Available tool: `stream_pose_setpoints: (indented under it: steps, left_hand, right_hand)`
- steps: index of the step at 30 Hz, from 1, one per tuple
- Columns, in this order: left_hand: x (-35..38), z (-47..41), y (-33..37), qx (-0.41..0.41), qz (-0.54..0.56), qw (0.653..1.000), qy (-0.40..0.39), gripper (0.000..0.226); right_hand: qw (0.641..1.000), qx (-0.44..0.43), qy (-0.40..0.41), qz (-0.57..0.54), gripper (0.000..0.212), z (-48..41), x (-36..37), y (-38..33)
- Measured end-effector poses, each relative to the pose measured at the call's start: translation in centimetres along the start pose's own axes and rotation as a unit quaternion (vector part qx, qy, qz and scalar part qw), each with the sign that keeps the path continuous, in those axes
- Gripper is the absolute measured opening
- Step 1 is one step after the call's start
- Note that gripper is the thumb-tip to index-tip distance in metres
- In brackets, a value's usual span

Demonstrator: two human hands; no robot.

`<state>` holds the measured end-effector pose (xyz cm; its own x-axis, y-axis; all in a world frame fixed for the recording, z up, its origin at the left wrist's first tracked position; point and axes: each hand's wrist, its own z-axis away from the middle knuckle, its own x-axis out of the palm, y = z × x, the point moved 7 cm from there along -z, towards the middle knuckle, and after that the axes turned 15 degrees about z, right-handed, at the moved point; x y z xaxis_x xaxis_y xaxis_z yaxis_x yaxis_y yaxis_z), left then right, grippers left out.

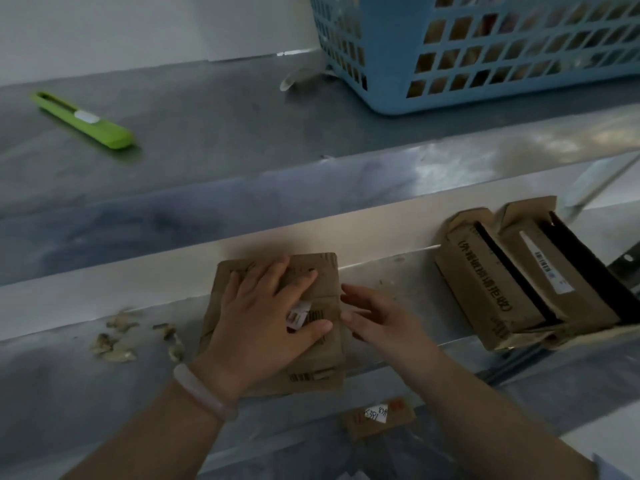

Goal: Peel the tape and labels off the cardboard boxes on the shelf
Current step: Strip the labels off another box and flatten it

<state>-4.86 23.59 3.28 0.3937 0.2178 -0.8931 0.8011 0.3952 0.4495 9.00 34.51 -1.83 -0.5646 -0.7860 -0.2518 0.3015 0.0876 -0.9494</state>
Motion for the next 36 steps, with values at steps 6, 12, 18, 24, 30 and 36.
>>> stream_pose_setpoints:
  steps: [6, 12, 18, 24, 30, 36]
  left_hand:
    - [-1.5, -0.5, -0.3, 0.004, -0.016, 1.000, 0.007, 0.089]
    - [-0.6, -0.3, -1.3, -0.035, -0.097, 0.994, 0.027, 0.102]
    - [-1.4, 0.6, -0.7, -0.033, -0.057, 0.994, 0.092, 0.090]
    - [-1.7, 1.2, -0.2, 0.014, -0.005, 0.990, 0.143, 0.069]
    - [-1.5, 1.0, -0.5, 0.017, 0.000, 0.990, 0.138, 0.062]
    - [-1.6, 0.5, -1.2, 0.015, 0.004, 0.994, 0.105, 0.067]
  right_hand:
    - [0.999, -0.001, -0.046, 0.021, 0.040, -1.6, -0.8, -0.3]
    - [0.998, -0.005, -0.032, 0.061, 0.030, -2.8, -1.2, 0.2]
    - [0.997, -0.041, -0.036, 0.062, 0.029, -2.8, -1.1, -0.3]
    - [0.980, -0.089, -0.145, 0.106, 0.091, -1.7, 0.8, -0.5]
    - [0.993, -0.076, -0.069, 0.062, 0.044, -2.3, -0.6, -0.8]
    - [0.991, 0.024, -0.130, 0.011, 0.044, -3.8, -0.6, -1.4]
